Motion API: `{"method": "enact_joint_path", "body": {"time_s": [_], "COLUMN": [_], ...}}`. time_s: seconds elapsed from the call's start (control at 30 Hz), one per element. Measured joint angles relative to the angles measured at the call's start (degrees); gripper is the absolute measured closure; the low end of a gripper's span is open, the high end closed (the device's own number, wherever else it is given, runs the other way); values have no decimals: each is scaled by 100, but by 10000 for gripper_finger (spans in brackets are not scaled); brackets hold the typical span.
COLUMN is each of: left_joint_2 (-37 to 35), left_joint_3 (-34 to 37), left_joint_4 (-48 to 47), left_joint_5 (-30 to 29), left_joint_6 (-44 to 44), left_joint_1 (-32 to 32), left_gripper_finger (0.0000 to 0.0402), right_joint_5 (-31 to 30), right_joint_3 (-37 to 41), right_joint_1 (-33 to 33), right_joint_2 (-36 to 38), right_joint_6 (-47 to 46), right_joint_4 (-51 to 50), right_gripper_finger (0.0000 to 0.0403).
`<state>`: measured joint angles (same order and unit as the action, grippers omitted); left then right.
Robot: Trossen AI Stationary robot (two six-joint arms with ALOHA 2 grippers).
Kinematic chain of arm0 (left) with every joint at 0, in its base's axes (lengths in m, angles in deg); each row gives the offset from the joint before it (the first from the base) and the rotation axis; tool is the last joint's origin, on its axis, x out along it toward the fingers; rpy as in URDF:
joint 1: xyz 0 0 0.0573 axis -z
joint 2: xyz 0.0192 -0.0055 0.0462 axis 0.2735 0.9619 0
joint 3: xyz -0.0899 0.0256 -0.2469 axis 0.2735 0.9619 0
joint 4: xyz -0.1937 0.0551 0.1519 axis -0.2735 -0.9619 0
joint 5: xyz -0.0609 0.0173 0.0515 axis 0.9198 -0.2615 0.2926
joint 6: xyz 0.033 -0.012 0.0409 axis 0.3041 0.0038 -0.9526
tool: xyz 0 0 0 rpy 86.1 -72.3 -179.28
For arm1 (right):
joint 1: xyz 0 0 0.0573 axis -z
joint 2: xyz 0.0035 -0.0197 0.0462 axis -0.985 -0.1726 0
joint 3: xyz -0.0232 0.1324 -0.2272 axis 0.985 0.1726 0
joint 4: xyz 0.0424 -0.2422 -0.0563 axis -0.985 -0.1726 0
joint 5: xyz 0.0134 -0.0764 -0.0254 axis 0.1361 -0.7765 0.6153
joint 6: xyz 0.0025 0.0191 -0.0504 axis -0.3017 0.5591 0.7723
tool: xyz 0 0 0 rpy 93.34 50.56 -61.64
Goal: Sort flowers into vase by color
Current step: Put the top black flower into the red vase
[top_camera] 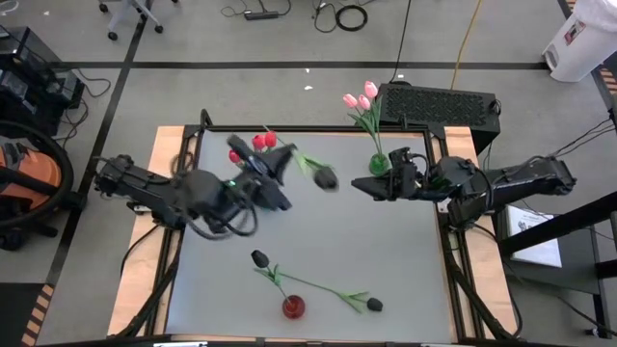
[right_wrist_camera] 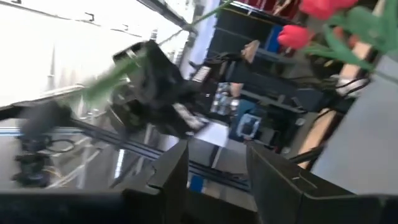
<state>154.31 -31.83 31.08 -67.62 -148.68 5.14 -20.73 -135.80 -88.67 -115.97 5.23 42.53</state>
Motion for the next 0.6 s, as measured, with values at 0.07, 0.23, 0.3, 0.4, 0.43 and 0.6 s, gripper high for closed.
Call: {"method": "enact_joint_path", "body": {"time_s": [0.07,0.23,0.3,0.4,0.43,0.6], "left_joint_2": [-138,-476,-605,-772,-809,-867], "left_joint_3": [-90,-225,-225,-228,-230,-230], "left_joint_4": [5,24,16,18,22,-52], "left_joint_5": [-201,-398,-397,-397,-396,-382], "left_joint_6": [449,1770,2290,2989,3216,3990], "left_joint_1": [97,426,578,817,895,1321], "left_gripper_finger": [395,398,398,399,399,398], "right_joint_5": [-3,-97,-279,-563,-627,-774], "right_joint_3": [0,0,0,0,0,0], "right_joint_1": [49,159,159,159,161,272], "right_joint_2": [42,52,52,52,52,50], "right_joint_6": [99,369,460,618,657,782], "right_joint_4": [-228,-682,-819,-1007,-1046,-1245], "right_gripper_finger": [250,250,250,250,250,250]}}
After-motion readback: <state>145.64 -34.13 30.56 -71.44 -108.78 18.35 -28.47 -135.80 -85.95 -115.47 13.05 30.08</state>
